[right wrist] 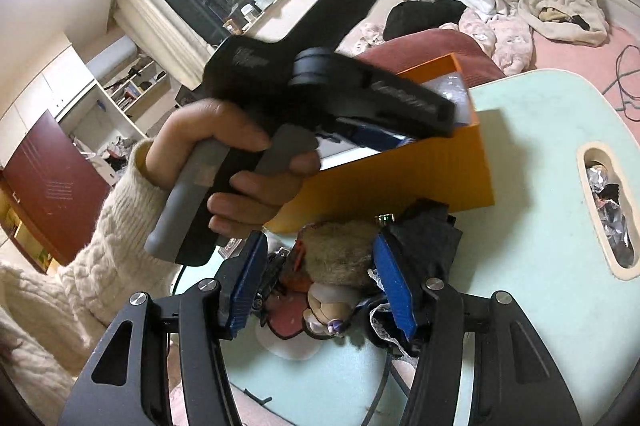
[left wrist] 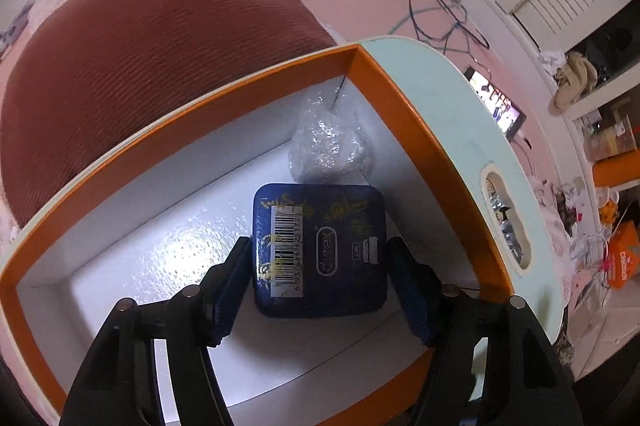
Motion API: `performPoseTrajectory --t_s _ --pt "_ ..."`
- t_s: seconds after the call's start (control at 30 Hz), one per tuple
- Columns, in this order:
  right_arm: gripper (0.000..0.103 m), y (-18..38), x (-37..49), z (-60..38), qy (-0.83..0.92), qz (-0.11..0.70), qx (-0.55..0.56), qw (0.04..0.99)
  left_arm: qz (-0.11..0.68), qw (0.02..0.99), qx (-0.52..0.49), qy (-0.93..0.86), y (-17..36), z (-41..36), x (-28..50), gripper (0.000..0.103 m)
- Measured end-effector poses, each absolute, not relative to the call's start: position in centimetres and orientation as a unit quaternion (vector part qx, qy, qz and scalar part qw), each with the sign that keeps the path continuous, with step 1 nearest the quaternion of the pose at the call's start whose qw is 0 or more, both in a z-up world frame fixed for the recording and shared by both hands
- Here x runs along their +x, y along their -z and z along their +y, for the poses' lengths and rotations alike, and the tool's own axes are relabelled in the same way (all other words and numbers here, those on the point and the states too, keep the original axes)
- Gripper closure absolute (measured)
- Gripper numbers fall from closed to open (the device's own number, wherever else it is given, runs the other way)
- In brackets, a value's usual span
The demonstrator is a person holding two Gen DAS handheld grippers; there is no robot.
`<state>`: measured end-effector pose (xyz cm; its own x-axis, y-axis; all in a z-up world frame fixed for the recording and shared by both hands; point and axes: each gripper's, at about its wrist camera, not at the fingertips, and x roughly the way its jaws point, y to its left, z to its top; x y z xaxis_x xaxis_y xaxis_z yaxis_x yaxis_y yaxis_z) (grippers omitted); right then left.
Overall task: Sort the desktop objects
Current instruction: 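Lift the blue tin out with the left tool while the right tool lifts the plastic bag out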
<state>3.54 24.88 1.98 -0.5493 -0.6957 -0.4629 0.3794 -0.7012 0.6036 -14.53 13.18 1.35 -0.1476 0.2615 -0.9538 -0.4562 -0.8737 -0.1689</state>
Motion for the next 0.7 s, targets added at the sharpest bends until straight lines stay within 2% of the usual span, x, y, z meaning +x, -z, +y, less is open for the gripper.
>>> performPoseTrajectory --t_s 0.13,0.27,0.37,0.5,0.57,0.6,0.7 --pt "0.047 -2.1 3.7 24.9 0.854 -0.223 0.351 0.312 0.049 0.243 -0.590 -0.768 -1.9 11.3 -14.2 0.037" --pt "0.047 -3.1 3.6 25.3 0.869 -0.197 0.340 0.302 -0.031 0.262 -0.546 -0.795 -5.0 7.4 -13.0 0.037" --pt "0.047 -5.1 2.4 25.4 0.892 -0.138 0.330 0.276 -0.091 0.260 -0.493 -0.825 -8.3 2.5 -10.2 0.037" --pt "0.047 -9.0 -1.6 24.6 0.915 -0.029 0.322 0.242 -0.134 0.214 -0.452 -0.855 -9.9 -3.5 -6.4 0.037" --pt "0.057 -10.0 -4.9 22.6 0.906 0.052 0.357 0.220 -0.139 0.172 -0.442 -0.869 -9.4 -6.6 -4.2 0.037" --pt "0.066 -10.0 -6.2 21.6 0.897 0.084 0.375 0.217 -0.146 0.144 -0.443 -0.872 -8.8 -8.7 -3.0 0.037" --pt "0.077 -8.2 -9.9 17.9 0.866 0.207 0.416 0.184 -0.169 0.105 -0.457 -0.867 -6.8 -12.1 -1.2 0.037"
